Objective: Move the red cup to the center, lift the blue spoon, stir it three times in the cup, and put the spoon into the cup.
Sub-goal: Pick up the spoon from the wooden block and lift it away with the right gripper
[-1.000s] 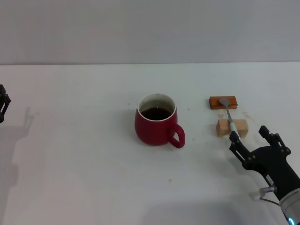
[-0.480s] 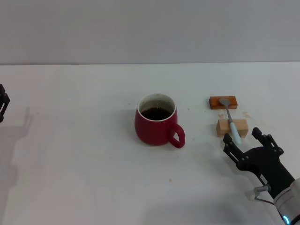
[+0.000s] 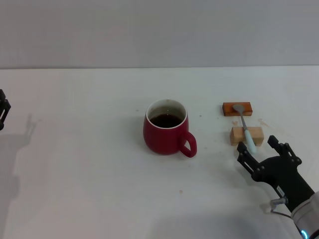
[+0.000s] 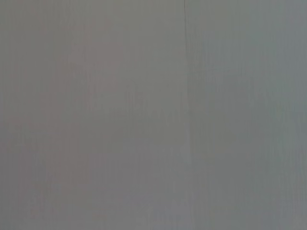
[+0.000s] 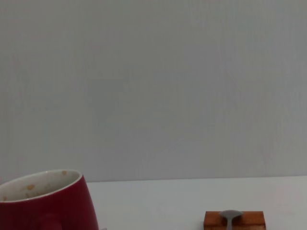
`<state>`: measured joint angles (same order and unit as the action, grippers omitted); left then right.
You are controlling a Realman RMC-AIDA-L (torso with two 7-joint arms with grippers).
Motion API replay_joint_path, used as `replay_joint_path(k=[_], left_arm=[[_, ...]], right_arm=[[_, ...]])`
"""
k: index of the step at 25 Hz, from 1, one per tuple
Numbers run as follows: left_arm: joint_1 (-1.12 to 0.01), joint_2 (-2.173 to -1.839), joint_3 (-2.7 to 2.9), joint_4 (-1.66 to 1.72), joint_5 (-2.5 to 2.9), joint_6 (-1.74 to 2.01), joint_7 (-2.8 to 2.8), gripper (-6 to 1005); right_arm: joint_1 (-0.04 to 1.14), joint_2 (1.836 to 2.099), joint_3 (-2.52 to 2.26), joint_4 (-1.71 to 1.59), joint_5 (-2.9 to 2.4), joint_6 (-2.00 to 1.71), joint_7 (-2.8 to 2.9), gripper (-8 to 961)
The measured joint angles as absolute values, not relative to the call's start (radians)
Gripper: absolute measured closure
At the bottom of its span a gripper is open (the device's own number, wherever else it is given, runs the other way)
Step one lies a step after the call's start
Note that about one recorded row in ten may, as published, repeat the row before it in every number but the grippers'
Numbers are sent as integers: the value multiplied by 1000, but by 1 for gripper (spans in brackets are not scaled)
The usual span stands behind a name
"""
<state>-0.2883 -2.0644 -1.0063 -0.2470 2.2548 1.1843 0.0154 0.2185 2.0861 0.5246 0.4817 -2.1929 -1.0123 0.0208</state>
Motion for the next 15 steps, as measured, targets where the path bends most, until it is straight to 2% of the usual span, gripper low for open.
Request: replay_joint_path(k=[15], left_arm=[[-293, -2063, -1008, -245, 2248, 1186, 15, 144]], right_arm=[[228, 2086, 525, 475, -2191, -1014, 17, 131]])
